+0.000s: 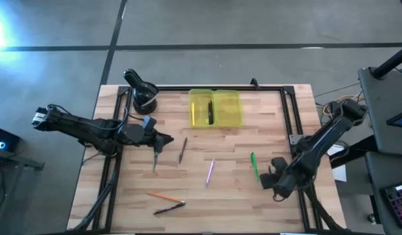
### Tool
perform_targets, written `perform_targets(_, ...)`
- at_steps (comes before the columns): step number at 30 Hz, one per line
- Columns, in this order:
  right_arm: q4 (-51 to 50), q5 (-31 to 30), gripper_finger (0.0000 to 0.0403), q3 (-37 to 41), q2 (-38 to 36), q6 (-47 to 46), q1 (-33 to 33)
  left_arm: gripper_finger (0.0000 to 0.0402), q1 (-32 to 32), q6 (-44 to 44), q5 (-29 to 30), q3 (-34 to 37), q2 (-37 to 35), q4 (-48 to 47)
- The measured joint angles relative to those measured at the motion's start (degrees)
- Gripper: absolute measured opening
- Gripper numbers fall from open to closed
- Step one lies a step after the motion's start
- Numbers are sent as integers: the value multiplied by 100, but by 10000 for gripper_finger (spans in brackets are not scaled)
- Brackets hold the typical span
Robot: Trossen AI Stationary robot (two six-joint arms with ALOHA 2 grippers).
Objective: Pick & place school supplies into a supply box
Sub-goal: Put the black pen into the yellow supply box
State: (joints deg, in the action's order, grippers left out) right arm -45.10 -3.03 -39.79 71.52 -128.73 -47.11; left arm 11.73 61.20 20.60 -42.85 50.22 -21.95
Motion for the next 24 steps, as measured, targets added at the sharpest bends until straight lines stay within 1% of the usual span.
perform_targets(6, -26, -1134, 18, -2, -894, 328, 403, 119, 0, -1, 65, 0, 0, 1)
perform_targets(10, -32, -1538, 18, -7, -1321, 1091, 889, 119, 0, 1, 65, 0, 0, 1)
perform_targets(13, 78, -1612, 18, -7, -1578, 1771, 1350, 119, 0, 3, 55, 0, 0, 1)
perform_targets(15, 332, -1647, 18, -7, -1719, 2268, 1652, 119, 0, 5, 35, 0, 0, -1)
perform_targets(18, 965, -1645, 18, -7, -1888, 3163, 2112, 119, 0, -2, 1, 0, 0, 0)
perform_targets(20, 1493, -1607, 18, -9, -1959, 3796, 2400, 119, 0, -192, 0, 0, 0, 0)
perform_targets(22, 2037, -1421, 18, -12, -1994, 4391, 2706, 119, 2, -505, -19, 0, 0, 1)
perform_targets(24, 2472, -1060, 18, -13, -2004, 4900, 3043, 119, 2, -685, -58, 0, 0, 9)
